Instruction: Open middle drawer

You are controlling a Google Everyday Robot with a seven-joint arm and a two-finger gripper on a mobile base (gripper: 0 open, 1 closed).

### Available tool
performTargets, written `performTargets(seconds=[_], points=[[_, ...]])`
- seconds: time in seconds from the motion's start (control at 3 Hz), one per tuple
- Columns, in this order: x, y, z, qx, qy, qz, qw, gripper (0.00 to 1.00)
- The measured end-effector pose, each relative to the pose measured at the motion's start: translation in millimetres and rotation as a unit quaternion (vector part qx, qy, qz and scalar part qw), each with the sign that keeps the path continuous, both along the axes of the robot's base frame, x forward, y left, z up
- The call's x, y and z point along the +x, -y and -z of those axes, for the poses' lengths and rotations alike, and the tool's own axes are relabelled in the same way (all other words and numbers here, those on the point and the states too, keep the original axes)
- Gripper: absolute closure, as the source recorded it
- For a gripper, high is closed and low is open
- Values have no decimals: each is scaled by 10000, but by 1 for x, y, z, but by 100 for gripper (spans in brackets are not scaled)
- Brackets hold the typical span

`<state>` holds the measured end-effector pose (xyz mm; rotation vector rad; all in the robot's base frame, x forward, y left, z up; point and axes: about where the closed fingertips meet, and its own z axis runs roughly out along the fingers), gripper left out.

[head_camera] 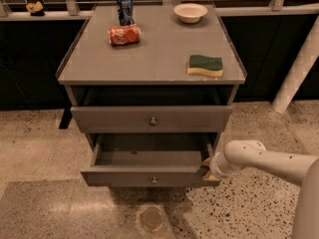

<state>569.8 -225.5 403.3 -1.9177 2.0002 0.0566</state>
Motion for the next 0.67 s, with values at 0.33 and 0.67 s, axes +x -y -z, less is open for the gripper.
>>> performTargets(seconds=[0.33, 0.67], points=[[0, 0, 0, -1, 0, 0, 10000, 100], [-10, 2, 3, -98, -12, -59, 9999, 100]])
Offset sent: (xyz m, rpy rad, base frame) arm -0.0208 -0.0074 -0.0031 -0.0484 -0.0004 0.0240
